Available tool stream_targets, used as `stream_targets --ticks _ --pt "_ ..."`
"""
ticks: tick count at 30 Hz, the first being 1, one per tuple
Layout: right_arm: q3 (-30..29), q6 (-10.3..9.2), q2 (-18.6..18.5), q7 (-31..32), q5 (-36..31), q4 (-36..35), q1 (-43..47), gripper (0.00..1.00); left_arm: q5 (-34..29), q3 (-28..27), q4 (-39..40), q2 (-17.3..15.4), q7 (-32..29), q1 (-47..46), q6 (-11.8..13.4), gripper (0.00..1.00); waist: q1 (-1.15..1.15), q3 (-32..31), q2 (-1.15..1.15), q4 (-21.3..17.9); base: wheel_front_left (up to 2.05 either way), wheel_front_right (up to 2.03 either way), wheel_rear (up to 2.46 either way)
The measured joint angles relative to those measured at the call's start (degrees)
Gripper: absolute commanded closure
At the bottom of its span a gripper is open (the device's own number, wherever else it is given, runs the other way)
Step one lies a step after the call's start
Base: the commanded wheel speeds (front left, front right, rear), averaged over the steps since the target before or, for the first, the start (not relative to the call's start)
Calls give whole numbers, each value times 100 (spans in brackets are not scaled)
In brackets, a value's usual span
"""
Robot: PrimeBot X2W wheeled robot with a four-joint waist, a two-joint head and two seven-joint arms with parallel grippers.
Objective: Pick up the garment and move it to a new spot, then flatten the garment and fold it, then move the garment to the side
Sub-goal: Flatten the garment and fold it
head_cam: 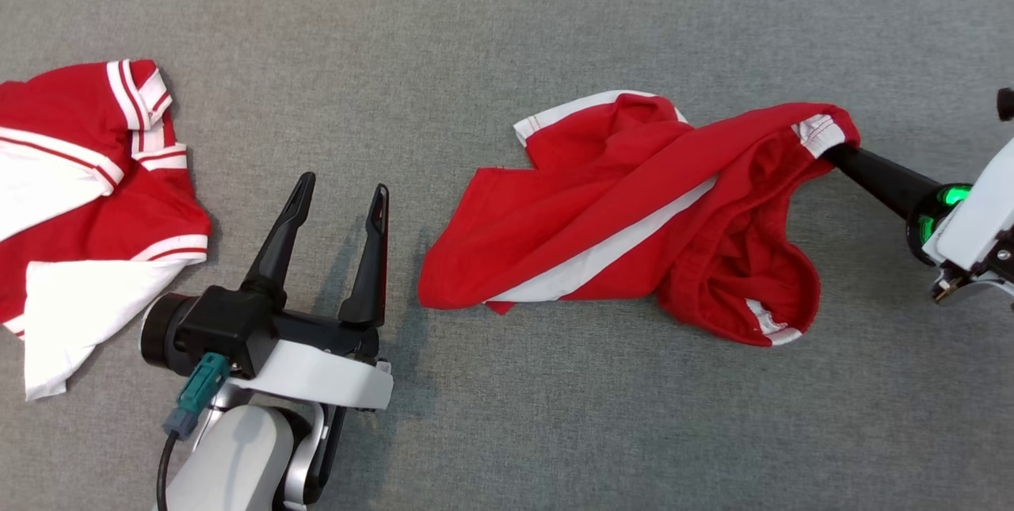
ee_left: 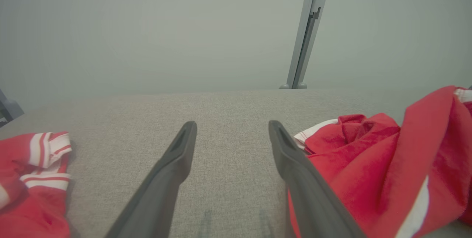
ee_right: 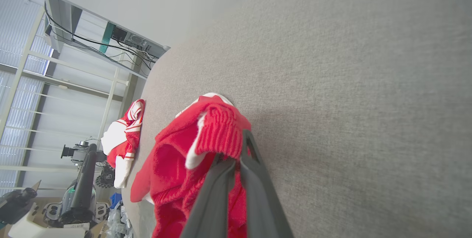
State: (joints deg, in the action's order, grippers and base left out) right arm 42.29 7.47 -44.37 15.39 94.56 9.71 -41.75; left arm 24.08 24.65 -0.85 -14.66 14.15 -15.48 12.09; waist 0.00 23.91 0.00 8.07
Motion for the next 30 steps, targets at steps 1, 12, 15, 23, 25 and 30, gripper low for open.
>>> stream_targets --ticks 1,12,15,23,25,30 --pt "22 0 35 32 -86 60 0 100 -12 14 -18 19 1 -38 -20 0 0 46 0 29 0 0 0" --pt "73 0 188 -614 -639 267 291 0 -38 14 -321 32 45 -190 -145 0 0 48 0 -29 0 0 0" --pt "107 0 121 -1034 -826 62 556 0 -36 -25 -357 -9 51 -171 -144 0 0 -80 0 -96 0 0 0" --pt "-14 1 26 -2878 -1599 242 1375 0 31 -234 -341 -145 54 102 -33 0 0 -492 0 -309 0 0 0" --pt "-316 0 181 -3014 -1895 469 1524 0 68 -318 -299 -218 56 202 20 0 0 -601 0 -379 0 0 0" --pt "-2143 1 1083 -3049 -3301 495 1954 0 80 -488 -127 -374 57 460 172 0 0 -851 0 -586 0 0 0"
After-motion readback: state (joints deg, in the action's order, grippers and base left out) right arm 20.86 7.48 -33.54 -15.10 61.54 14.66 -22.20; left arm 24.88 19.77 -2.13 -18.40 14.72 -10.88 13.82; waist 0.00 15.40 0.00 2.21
